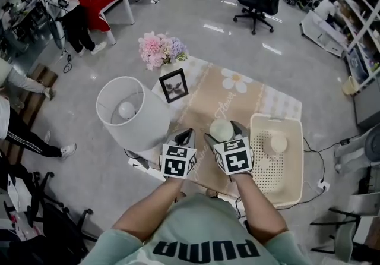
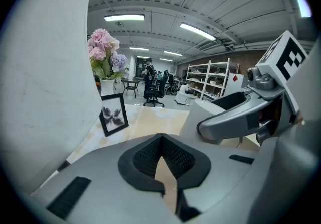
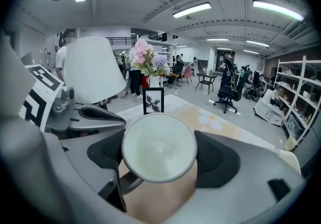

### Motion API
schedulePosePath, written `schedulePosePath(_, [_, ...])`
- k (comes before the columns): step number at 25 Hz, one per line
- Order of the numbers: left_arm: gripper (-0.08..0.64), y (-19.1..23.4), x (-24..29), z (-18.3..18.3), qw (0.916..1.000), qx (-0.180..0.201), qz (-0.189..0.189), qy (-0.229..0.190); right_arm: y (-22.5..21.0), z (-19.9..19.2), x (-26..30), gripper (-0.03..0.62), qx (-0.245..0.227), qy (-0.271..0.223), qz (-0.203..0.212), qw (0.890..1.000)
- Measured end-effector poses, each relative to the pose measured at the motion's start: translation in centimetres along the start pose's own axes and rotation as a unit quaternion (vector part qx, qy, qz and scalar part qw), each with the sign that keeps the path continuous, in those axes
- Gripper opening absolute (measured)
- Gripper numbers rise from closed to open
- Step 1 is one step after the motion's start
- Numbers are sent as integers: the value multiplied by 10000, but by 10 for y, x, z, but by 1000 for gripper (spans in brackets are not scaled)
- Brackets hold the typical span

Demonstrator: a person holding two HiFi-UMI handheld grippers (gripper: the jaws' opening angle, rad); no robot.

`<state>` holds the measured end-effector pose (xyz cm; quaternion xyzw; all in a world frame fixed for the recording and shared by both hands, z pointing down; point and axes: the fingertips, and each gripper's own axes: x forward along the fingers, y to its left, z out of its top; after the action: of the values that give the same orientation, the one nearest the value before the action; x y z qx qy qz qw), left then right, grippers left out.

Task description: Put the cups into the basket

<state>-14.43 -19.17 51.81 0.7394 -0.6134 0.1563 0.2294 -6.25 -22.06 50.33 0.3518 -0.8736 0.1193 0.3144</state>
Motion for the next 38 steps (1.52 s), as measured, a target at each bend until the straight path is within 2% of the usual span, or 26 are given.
schedulePosePath(13, [5,-51,-21,-8,9978,205,-629,-75,12,-23,-75,393,239,-205,-306,9990])
schedulePosePath(21, [5,-103,-14,-7,9920,538,-1138,-17,-24,-51,-121,393,688,-320,-836,9936])
schedulePosePath(31, [5,-162,4,-14,9812,908,-1698,97,-73,-95,-167,393,1140,-313,-1545,9809])
schedulePosePath(35, [5,-178,10,-13,9782,1004,-1810,151,-85,-109,-174,393,1216,-211,-1621,9790])
schedulePosePath(38, [5,-186,15,-12,9773,1030,-1844,180,-89,-119,-172,393,1197,-107,-1531,9809])
